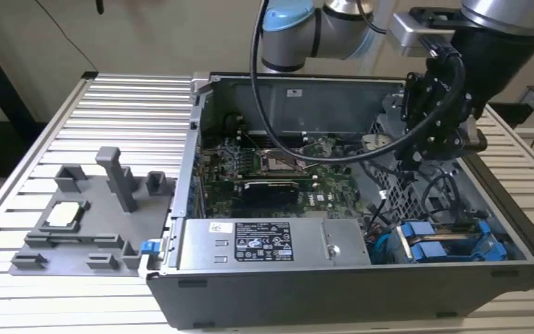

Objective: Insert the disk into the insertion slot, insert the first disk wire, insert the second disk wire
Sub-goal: 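Insert the second disk wire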

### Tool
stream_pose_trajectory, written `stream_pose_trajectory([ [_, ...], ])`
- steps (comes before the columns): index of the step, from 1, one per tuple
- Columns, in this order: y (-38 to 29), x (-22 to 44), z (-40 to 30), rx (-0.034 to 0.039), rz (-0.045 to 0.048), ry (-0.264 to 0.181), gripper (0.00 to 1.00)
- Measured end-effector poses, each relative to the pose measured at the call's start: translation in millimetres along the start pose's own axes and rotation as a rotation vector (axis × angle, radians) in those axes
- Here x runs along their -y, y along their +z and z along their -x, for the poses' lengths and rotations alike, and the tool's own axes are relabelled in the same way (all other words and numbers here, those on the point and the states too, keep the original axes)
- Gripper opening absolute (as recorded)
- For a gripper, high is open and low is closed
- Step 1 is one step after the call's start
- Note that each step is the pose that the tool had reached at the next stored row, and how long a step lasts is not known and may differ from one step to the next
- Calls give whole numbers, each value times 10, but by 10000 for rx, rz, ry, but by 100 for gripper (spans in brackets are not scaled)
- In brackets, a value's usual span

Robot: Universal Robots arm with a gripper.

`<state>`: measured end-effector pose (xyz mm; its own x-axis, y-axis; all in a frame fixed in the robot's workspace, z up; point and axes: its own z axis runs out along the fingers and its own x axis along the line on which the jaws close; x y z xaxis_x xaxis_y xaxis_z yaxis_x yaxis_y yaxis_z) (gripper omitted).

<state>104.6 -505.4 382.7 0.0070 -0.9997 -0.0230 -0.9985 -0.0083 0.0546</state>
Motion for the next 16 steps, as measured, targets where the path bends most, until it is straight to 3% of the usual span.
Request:
stream_pose_trajectory([
  [3,0,-5,1,-62,-39,3,26],
  [4,2,-7,4,-166,-69,6,26],
  [8,4,-13,21,-868,-132,-10,26],
  [13,15,-32,62,-1617,-220,-43,26],
  [14,21,-41,79,-1704,-256,-48,26],
  [16,45,-70,107,-1731,-356,-54,26],
])
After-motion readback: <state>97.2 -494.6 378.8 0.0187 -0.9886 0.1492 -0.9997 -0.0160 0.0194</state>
